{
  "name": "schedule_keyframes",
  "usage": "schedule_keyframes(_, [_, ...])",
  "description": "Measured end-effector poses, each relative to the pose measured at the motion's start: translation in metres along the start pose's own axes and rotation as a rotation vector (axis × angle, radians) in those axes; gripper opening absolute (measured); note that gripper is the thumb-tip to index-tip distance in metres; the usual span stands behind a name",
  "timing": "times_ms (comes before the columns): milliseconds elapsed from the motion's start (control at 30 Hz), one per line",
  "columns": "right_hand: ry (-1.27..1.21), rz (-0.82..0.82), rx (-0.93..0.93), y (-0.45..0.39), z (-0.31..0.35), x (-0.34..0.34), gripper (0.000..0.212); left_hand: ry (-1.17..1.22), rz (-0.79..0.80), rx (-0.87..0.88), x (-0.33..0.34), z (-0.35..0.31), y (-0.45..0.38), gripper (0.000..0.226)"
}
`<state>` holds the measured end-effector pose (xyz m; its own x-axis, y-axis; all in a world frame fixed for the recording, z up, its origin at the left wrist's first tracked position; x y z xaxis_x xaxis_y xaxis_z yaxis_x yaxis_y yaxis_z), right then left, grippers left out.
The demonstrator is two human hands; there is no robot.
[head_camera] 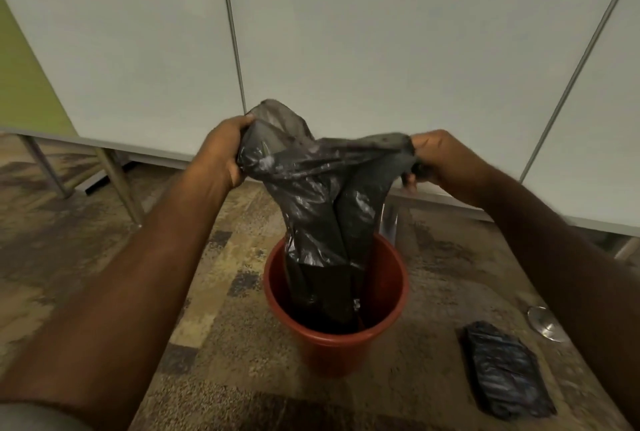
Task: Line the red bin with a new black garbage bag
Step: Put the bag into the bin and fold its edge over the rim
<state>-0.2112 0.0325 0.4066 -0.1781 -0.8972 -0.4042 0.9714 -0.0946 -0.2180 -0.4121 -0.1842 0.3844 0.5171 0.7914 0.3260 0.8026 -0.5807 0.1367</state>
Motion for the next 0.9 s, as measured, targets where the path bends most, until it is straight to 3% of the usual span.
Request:
schedule_keyframes(133, [0.715,-0.085,0.04,0.014,-0.03,-0.001,0.017,-0.082,-0.125,0.047,-0.031,0.038,-0.001,0.03])
schedule_keyframes(200, [0.873,-0.159,0.092,0.026,-0.044,-0.003,0.018,-0.161,-0.165,0.087,-0.04,0.061,0.002,0.03])
schedule_keyframes(300, [0.872,-0.214,0.24,0.043,-0.078,-0.001,0.022,-0.266,-0.166,0.11,-0.047,0.107,0.014,0.028])
schedule_keyframes(467, [0.915,0.027,0.67,0.059,-0.144,0.019,0.016,-0.321,-0.135,0.02,-0.062,0.184,0.02,0.024])
schedule_keyframes(533, [0.916,-0.089,0.649,0.051,-0.144,0.016,0.02,-0.317,-0.149,-0.001,-0.065,0.197,0.016,0.032])
schedule_keyframes(633, [0.676,-0.289,0.441,0.027,-0.144,0.033,0.031,-0.337,-0.176,-0.021,-0.07,0.207,0.009,0.042])
schedule_keyframes(733, [0.649,-0.149,0.396,0.003,-0.163,0.083,0.035,-0.367,-0.216,-0.031,-0.078,0.209,0.004,0.036])
schedule_keyframes(800, [0.705,-0.026,0.478,-0.005,-0.192,0.109,0.052,-0.372,-0.234,-0.032,-0.08,0.209,0.0,0.031])
schedule_keyframes(900, [0.841,-0.005,0.611,-0.006,-0.222,0.117,0.06,-0.362,-0.261,-0.036,-0.083,0.211,-0.005,0.032])
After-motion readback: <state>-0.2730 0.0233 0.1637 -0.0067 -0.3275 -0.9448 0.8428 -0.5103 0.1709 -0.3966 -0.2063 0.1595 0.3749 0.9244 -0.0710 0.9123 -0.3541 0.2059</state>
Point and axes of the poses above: each hand's wrist, its own y-axis away from the middle knuckle, its own x-axis out of the palm, z = x × y, the point moved 10 cm from there along -y, towards the middle knuckle, and after that the axes turned 6 degrees about z, right-handed, at the moved point
